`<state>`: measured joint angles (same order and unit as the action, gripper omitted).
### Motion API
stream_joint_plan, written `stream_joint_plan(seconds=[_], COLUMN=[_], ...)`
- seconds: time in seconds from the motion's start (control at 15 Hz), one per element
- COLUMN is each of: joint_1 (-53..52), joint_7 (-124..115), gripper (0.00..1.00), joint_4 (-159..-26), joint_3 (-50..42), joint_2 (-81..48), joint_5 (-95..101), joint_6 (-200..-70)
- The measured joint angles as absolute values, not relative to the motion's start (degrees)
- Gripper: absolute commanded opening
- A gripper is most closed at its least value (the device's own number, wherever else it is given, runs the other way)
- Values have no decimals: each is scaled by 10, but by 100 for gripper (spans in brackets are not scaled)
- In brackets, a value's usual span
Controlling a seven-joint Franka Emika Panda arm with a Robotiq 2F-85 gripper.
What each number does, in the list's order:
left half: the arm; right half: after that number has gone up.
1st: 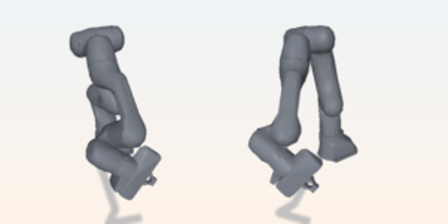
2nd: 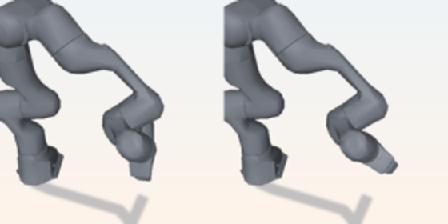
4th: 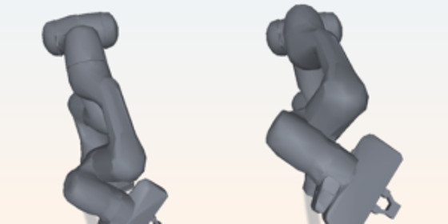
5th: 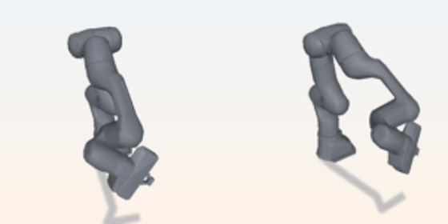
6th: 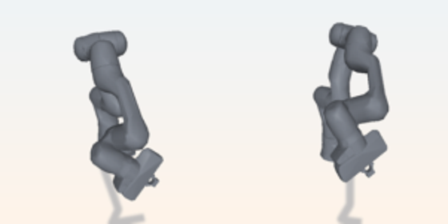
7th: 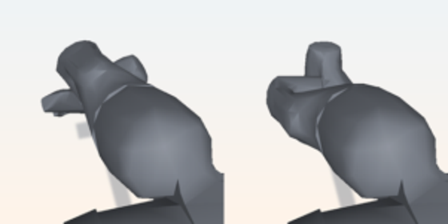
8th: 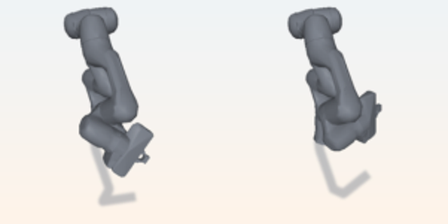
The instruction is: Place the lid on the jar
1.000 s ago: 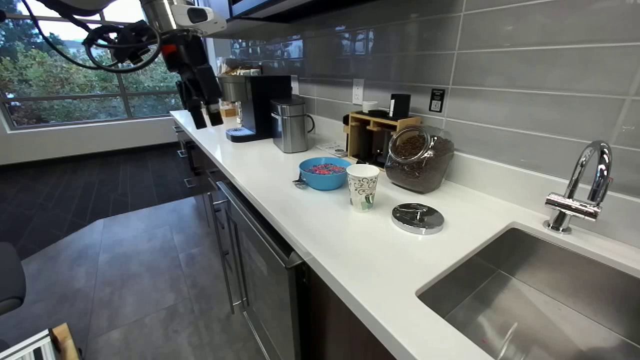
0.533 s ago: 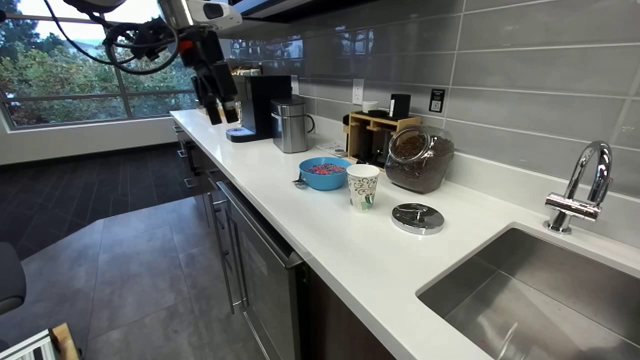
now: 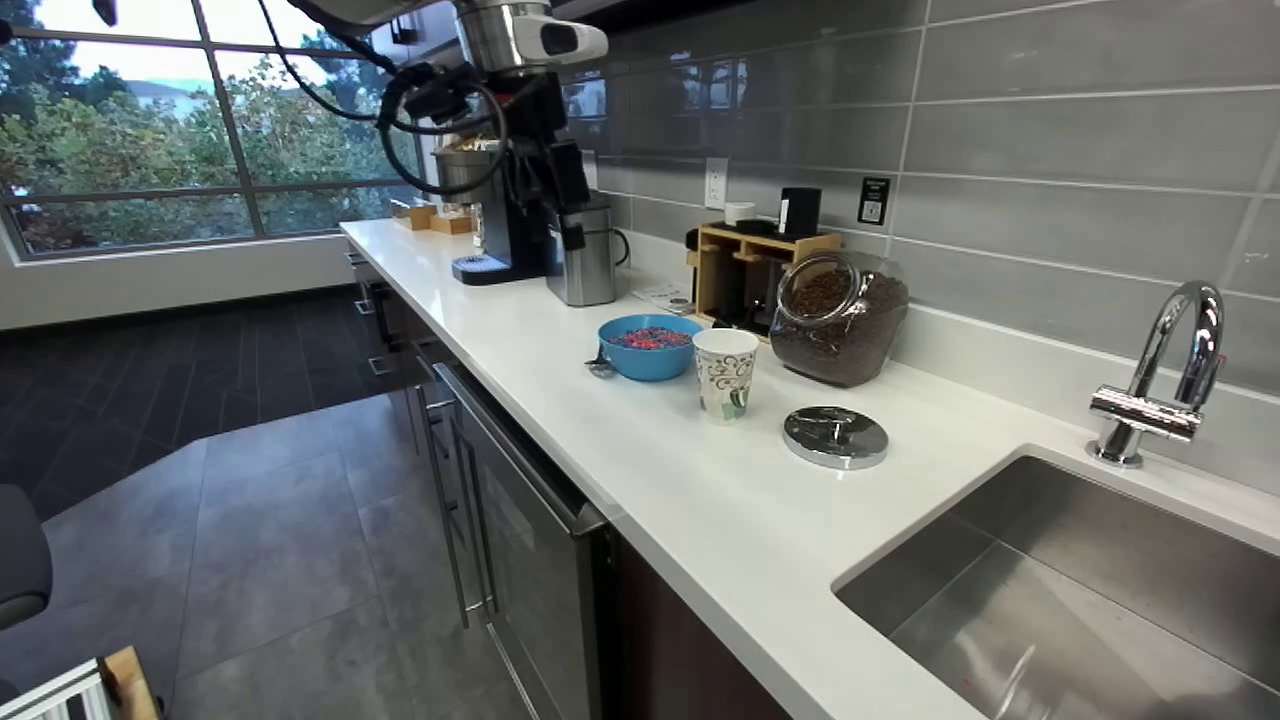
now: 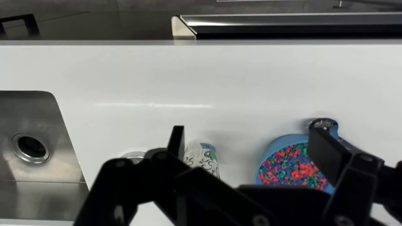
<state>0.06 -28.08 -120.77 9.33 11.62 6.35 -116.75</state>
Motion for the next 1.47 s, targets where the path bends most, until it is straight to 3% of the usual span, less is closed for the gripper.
stream_joint_plan(seconds=[0.67, 1.47], joint_1=[37, 44], joint_7=[-248, -293], gripper=[100, 100], joint_4=[-1140, -1101], joint_3=[-17, -53], joint_2=[7, -95], joint_5=[-6, -3], joint_6=[-1237, -1334])
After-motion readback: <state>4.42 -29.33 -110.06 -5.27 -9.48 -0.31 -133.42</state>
